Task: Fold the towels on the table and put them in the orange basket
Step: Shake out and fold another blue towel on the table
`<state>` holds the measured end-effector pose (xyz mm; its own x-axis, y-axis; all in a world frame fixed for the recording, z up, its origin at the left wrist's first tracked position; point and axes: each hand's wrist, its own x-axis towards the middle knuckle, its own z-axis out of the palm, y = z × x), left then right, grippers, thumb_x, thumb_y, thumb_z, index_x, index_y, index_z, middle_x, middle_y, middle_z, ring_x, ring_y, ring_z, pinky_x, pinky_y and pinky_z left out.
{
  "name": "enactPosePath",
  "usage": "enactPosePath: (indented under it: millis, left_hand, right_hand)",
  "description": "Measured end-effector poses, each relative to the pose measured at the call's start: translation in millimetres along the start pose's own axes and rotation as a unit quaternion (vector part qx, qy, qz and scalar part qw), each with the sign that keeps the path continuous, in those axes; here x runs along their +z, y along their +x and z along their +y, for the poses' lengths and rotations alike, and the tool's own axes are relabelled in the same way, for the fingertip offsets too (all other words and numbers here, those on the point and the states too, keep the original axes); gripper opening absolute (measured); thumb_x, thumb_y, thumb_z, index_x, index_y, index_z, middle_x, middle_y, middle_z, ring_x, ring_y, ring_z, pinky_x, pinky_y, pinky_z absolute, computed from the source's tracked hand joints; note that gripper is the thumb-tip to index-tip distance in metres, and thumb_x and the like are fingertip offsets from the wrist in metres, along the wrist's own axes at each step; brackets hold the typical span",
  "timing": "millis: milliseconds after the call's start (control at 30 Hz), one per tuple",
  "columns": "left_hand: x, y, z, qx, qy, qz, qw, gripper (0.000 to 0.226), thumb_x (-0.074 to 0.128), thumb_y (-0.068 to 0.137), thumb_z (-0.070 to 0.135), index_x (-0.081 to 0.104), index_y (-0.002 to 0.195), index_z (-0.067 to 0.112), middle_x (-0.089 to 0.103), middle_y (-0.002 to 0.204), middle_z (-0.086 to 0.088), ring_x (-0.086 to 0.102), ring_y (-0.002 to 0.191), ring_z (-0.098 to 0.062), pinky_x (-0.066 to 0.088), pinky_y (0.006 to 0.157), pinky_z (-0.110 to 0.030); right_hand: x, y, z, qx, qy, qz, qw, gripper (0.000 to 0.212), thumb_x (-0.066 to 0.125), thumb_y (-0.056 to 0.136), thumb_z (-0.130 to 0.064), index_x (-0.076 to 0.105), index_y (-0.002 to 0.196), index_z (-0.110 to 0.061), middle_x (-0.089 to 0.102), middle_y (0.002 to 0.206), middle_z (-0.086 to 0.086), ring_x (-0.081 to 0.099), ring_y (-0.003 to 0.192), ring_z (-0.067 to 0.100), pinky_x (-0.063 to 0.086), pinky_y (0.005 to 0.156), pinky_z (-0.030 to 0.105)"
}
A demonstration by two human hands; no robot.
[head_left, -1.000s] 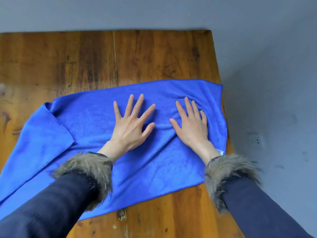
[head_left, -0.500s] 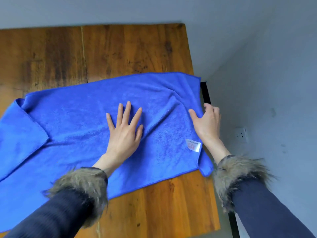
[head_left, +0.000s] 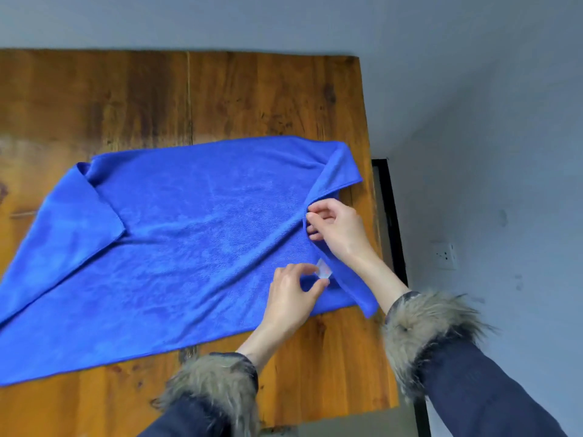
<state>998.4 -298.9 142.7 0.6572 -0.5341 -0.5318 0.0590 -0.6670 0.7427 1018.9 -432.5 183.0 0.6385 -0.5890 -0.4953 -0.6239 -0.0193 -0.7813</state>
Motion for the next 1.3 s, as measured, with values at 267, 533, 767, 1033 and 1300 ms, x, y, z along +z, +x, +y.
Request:
enactPosePath:
  millis: [267,533,767,1033,1300]
  left_hand:
    - [1.4,7.1,11.5,-0.132,0.013,0.033,0.991,0.029,0.058,0.085,0.049,0.058,0.101,0.024,0.064,0.095,0.010,0.055,0.102,-0.016,0.036,0.089,-0.033]
    - [7.8,11.0,26.9,-0.117,-0.006,0.030,0.993,0.040,0.060,0.087,0.032,0.035,0.058,0.018,0.052,0.073,-0.005,0.052,0.084,-0.030,0.038,0.071,-0.036]
    - [-43.8,-8.9,4.3,-0.102,-0.159,0.061,0.980,0.014,0.063,0.086,0.026,0.063,0.088,0.012,0.066,0.084,-0.002,0.058,0.079,-0.014,0.044,0.074,-0.025]
    - [-132.3,-46.5,-1.5,-0.026,-0.161,0.124,0.979,0.015,0.055,0.091,0.024,0.060,0.085,0.012,0.054,0.070,0.007,0.046,0.065,-0.007,0.034,0.057,-0.014]
    - [-218.4,-90.9,-63.4,-0.045,-0.170,0.302,0.937,0.026,0.047,0.075,0.022,0.039,0.064,0.000,0.032,0.059,-0.005,0.026,0.055,-0.010,0.025,0.051,-0.023]
  right_hand:
    - [-23.1,42.0,24.8,-0.109,-0.306,0.143,0.935,0.044,0.054,0.087,-0.008,0.046,0.129,-0.012,0.046,0.121,0.011,0.048,0.108,0.030,0.042,0.087,0.040]
    - [-29.6,72.4,41.2,-0.259,-0.506,0.219,0.793,0.021,0.057,0.078,-0.005,0.068,0.096,-0.011,0.062,0.100,0.011,0.053,0.091,0.032,0.037,0.069,0.038]
    - [-3.8,55.3,-9.2,-0.390,-0.401,0.259,0.787,0.008,0.056,0.081,-0.016,0.062,0.076,-0.014,0.064,0.079,0.002,0.051,0.080,0.023,0.027,0.071,0.030]
    - [60.2,11.7,-82.1,-0.455,-0.328,0.139,0.816,0.023,0.043,0.086,-0.016,0.065,0.084,-0.010,0.065,0.079,0.003,0.059,0.076,0.028,0.034,0.074,0.033]
    - [164.2,-28.1,-128.0,-0.454,-0.268,-0.001,0.849,0.018,0.050,0.087,-0.011,0.066,0.092,-0.004,0.067,0.088,0.010,0.060,0.083,0.031,0.045,0.076,0.036]
